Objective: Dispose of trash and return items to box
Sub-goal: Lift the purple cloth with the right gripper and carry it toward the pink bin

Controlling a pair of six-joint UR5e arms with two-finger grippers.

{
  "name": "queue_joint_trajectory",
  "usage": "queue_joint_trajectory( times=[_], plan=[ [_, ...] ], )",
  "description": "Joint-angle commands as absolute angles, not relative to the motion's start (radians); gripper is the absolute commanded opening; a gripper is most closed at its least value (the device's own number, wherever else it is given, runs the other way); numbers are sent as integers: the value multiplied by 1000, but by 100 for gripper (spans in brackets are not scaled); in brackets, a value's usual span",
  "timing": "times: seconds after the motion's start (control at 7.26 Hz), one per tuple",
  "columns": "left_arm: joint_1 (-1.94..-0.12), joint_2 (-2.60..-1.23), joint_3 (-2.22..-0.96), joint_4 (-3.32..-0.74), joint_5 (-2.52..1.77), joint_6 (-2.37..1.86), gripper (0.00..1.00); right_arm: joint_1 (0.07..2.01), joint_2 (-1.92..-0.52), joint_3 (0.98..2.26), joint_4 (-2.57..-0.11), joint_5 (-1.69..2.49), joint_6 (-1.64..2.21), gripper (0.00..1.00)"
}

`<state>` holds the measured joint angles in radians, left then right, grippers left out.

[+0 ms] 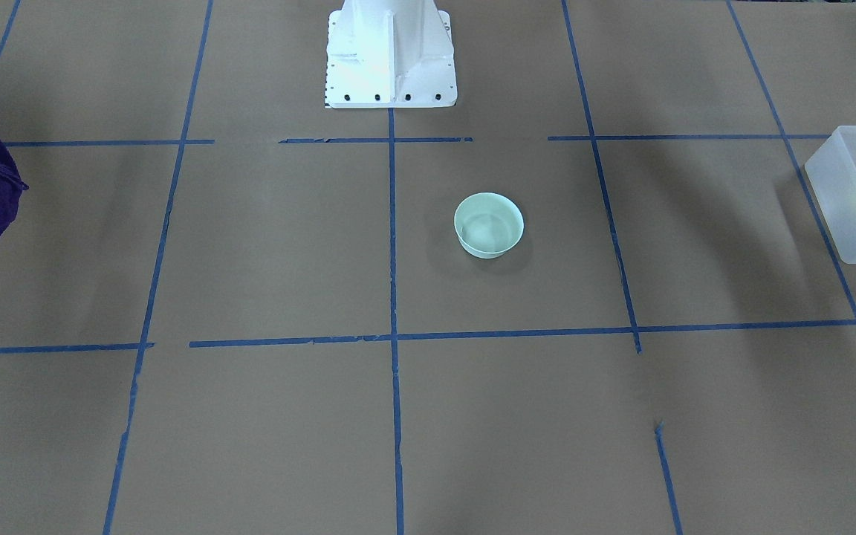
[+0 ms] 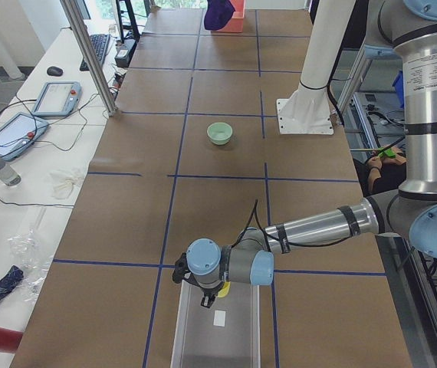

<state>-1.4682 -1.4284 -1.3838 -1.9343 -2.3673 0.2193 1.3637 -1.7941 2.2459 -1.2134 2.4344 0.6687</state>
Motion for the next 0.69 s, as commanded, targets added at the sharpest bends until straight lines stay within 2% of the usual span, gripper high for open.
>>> queue_joint_trajectory(
  times=[0.0, 0.28, 0.55],
  plan=[
    [-1466, -1433, -1410, -1939, -2362, 219, 100, 1422, -1799, 2244, -1213, 2433, 612, 0],
    [-1477, -1424, -1510, -1933, -2353, 218, 100, 1437, -1819, 2241, -1215, 2431, 597, 0],
    [-1605, -1425, -1692, -1915, -2219, 213, 100, 1472, -1867, 2218, -1216, 2407, 458, 0]
  ],
)
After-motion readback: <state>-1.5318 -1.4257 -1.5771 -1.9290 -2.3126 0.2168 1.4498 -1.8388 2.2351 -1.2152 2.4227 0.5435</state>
